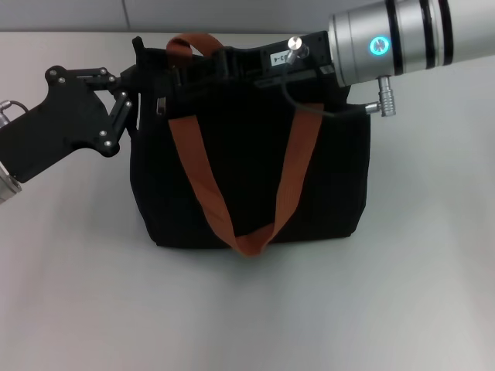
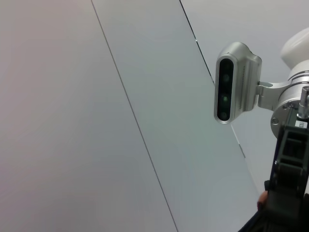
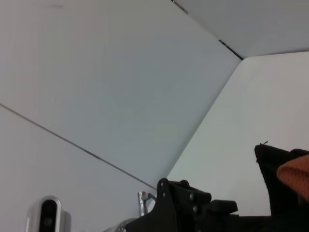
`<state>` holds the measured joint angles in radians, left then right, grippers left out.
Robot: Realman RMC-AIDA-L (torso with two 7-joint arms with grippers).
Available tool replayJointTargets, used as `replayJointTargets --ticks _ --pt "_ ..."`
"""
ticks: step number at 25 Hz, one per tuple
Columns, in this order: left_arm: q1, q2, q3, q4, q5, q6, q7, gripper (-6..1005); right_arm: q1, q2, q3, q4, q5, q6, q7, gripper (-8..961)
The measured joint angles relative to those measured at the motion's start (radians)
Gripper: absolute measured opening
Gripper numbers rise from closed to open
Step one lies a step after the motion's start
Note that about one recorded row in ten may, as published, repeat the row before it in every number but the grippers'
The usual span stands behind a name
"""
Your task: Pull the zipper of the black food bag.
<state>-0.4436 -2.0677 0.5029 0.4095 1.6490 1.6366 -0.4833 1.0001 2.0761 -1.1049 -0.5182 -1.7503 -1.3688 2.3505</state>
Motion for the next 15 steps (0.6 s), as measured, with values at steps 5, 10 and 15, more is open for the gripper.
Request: replayJointTargets --ticks 5,10,15 --pt "-0.008 0.000 -0.003 -0.002 0.000 0.005 -0.002 51 0.004 0.001 -0.011 -0.005 0.000 0.019 -0.003 482" --pt "-0.013 0.000 -0.003 -0.001 0.000 0.012 -0.016 53 0.013 0.004 -0.012 -0.007 0.000 0.019 -0.004 478" --pt "-0.016 0.000 0.000 -0.001 0.000 0.012 -0.017 55 0.015 0.005 -0.014 -0.008 0.001 0.018 -0.009 473"
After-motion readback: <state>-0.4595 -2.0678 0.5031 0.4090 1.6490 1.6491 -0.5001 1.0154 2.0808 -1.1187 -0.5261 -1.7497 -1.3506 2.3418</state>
